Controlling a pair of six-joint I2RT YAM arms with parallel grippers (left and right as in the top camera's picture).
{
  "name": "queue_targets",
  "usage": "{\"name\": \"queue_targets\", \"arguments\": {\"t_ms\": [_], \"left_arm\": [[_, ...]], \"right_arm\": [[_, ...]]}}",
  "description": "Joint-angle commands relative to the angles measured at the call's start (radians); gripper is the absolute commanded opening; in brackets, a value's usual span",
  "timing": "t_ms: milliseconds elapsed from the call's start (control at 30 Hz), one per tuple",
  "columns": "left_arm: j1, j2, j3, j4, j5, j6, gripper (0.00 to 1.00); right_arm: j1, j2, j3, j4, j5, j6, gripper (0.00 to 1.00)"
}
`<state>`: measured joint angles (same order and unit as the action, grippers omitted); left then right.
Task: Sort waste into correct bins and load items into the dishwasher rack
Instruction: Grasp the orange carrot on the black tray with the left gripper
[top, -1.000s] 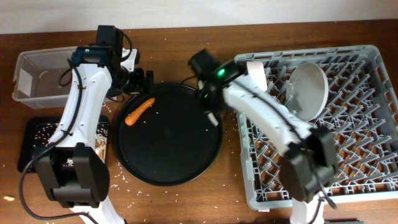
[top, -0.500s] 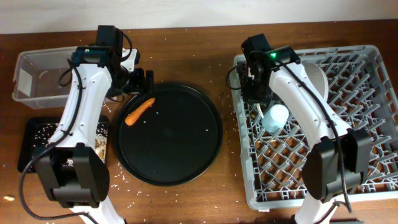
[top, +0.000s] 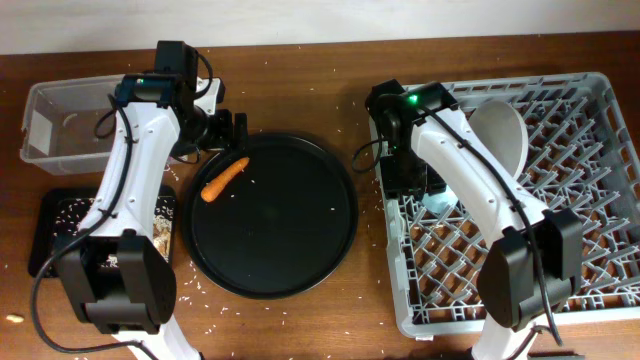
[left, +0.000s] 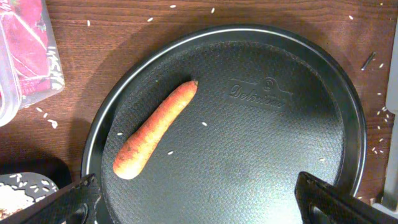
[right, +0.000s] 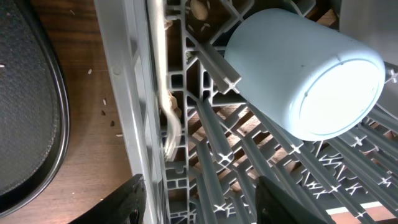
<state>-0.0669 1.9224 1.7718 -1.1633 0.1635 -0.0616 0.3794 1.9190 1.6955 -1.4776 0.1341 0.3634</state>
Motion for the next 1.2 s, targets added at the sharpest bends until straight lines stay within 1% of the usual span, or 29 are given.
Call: {"name": "queue_targets", "arguments": {"t_ms": [0, 67, 167, 300, 367, 467, 567, 600, 667, 700, 733, 833, 967, 1000, 1033, 1167], "left_arm": [[-0.002, -0.028, 0.017, -0.001, -0.004, -0.002, 0.99], [-0.002, -0.028, 0.017, -0.001, -0.004, -0.002, 0.99], [-0.002, -0.028, 0.017, -0.001, -0.004, -0.002, 0.99], [-0.002, -0.028, 0.017, 0.000, -0.003, -0.002, 0.99], [-0.002, -0.028, 0.017, 0.006, -0.004, -0.002, 0.99], [-0.002, -0.026, 0.012, -0.008, -0.016, 0.015, 0.99], [-0.002, -0.020, -0.036, 0.012, -0.034, 0.138, 0.99], [-0.002, -0.017, -0.050, 0.019, -0.034, 0.156, 0.99], [-0.002, -0.014, -0.078, 0.054, -0.034, 0.158, 0.91], [-0.002, -0.013, -0.091, 0.075, -0.034, 0.161, 0.83], [-0.002, -0.008, -0.102, 0.095, -0.034, 0.162, 0.78], [-0.003, 0.011, -0.172, 0.181, -0.034, 0.161, 0.78], [-0.003, 0.066, -0.222, 0.212, -0.034, 0.161, 0.77], [-0.003, 0.090, -0.235, 0.212, -0.034, 0.162, 0.74], [-0.003, 0.101, -0.238, 0.211, -0.034, 0.162, 0.69], [-0.005, 0.184, -0.250, 0.216, -0.034, 0.169, 0.61]], "right_arm": [[-0.001, -0.011, 0.003, -0.004, 0.008, 0.005, 0.56], [0.005, -0.019, 0.031, -0.004, -0.009, -0.024, 0.56], [0.035, -0.037, 0.131, 0.013, -0.038, -0.047, 0.58], [0.091, -0.047, 0.158, 0.184, -0.132, -0.090, 0.67], [0.122, -0.039, 0.155, 0.284, -0.135, -0.090, 0.69], [0.138, -0.029, 0.155, 0.322, -0.134, -0.090, 0.72], [0.137, -0.013, 0.155, 0.327, -0.134, -0.090, 0.73], [0.136, -0.010, 0.155, 0.331, -0.123, -0.090, 0.73], [0.136, -0.010, 0.155, 0.338, -0.101, -0.092, 0.74], [0.136, -0.010, 0.155, 0.338, -0.099, -0.095, 0.75], [0.135, -0.010, 0.155, 0.338, -0.099, -0.095, 0.75], [0.136, -0.010, 0.155, 0.335, -0.099, -0.095, 0.76], [0.135, -0.010, 0.155, 0.331, -0.096, -0.098, 0.77], [0.136, -0.010, 0.155, 0.332, -0.096, -0.098, 0.77], [0.136, -0.010, 0.155, 0.332, -0.096, -0.098, 0.79], [0.135, -0.010, 0.155, 0.331, -0.096, -0.098, 0.79]]}}
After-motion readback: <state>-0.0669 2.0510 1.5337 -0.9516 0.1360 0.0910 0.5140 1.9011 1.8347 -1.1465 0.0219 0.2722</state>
